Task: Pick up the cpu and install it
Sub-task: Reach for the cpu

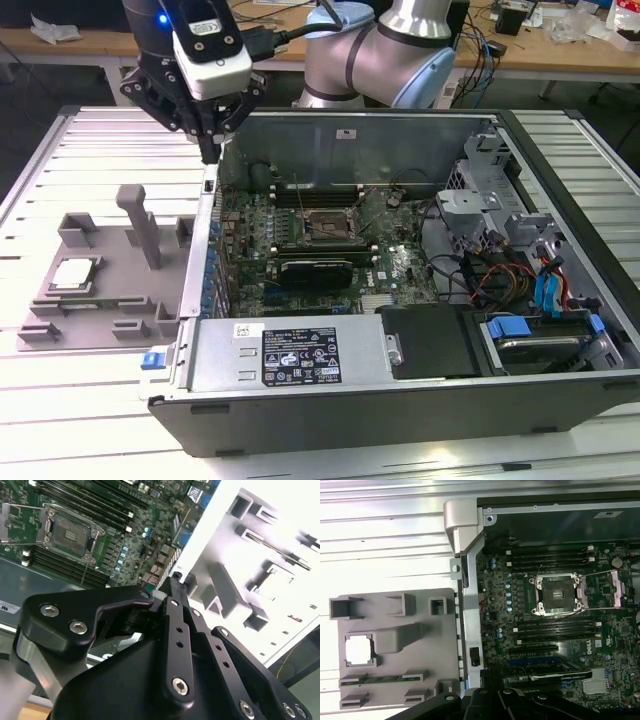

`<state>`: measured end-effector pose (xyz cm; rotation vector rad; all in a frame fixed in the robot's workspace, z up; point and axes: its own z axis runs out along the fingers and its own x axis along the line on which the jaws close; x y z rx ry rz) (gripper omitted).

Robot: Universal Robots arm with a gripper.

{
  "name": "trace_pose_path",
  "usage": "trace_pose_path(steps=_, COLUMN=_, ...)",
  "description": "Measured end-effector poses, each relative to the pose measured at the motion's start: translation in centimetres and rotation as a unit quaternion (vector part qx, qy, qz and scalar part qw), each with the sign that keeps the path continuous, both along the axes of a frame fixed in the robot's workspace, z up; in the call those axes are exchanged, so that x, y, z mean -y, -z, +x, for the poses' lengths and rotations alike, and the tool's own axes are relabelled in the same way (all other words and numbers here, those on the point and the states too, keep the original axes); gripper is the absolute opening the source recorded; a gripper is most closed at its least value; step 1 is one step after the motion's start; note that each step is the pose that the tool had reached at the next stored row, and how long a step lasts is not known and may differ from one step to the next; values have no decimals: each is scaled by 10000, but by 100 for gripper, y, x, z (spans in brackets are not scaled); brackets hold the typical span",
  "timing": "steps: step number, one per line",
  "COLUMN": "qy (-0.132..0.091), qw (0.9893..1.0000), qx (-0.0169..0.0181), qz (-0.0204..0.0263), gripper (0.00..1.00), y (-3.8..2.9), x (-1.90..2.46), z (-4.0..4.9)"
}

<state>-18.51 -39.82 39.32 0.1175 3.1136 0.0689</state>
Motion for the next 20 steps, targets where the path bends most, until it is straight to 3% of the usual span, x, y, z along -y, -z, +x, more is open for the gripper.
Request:
trace_pose_path(steps=9, qy=0, qw=10000, qx=0, qz=0, gripper=11, y=0, x=-16, z=-155)
trace_pose_path(steps=20, qy=0, qw=10000, qx=0, qz=0, gripper=11, y=0, x=-40, z=-531)
